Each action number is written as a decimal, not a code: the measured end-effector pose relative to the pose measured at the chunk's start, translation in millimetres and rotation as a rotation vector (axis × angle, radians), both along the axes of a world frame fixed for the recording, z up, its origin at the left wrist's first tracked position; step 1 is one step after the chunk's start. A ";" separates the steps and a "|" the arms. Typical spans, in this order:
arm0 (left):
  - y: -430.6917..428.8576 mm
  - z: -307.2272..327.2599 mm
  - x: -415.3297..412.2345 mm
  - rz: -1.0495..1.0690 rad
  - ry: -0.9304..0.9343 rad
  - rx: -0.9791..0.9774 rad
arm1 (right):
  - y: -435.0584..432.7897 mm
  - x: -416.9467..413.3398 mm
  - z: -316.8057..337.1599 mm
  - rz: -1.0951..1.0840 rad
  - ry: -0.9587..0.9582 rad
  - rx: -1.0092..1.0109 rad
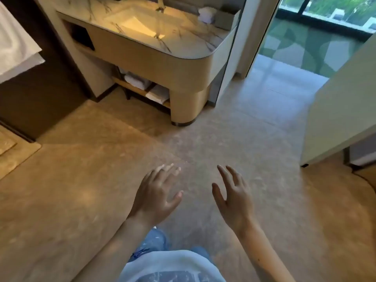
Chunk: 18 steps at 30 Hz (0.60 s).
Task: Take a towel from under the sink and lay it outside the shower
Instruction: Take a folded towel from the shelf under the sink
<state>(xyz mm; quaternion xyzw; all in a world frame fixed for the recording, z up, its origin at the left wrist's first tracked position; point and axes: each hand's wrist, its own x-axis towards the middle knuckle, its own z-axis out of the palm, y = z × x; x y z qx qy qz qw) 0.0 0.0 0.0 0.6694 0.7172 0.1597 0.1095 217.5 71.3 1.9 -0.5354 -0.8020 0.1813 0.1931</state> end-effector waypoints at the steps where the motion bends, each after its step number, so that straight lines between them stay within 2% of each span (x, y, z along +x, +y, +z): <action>1: -4.7 -0.3 -6.5 0.012 0.000 -0.007 | 1.2 -7.2 -0.5 0.032 0.006 0.000; 10: -44.1 -11.7 -85.2 0.195 0.004 0.024 | -2.2 -100.9 -4.7 0.200 -0.063 -0.004; 18: -77.8 -11.5 -214.6 0.213 0.033 -0.024 | -26.3 -244.0 -19.1 0.292 -0.087 -0.026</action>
